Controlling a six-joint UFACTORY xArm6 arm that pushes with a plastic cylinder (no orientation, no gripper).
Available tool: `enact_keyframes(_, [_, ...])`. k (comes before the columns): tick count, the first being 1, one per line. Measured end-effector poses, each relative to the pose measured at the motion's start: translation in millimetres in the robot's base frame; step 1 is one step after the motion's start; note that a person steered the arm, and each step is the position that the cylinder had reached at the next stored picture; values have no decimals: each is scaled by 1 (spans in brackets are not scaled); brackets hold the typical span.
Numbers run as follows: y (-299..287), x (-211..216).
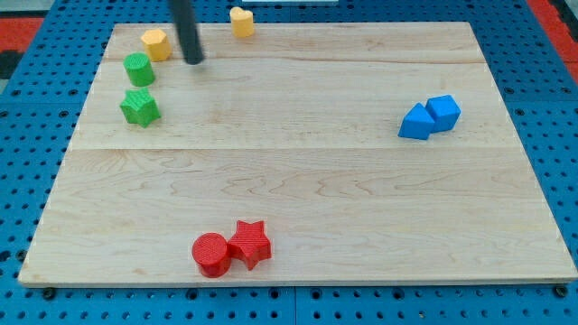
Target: Slightly push the yellow heart towards the left of the board
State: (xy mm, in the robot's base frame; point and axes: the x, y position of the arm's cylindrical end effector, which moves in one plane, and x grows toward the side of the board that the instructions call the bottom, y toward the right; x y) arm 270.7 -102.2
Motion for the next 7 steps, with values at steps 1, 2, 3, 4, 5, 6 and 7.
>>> enact_keyframes(1, [105,-25])
enact_keyframes(2, [180,-72])
enact_keyframes(3, [181,-78])
enact_keyframes(4, [174,-79])
enact_keyframes(5, [129,-79])
enact_keyframes(6, [70,-78])
enact_keyframes(7, [4,-78])
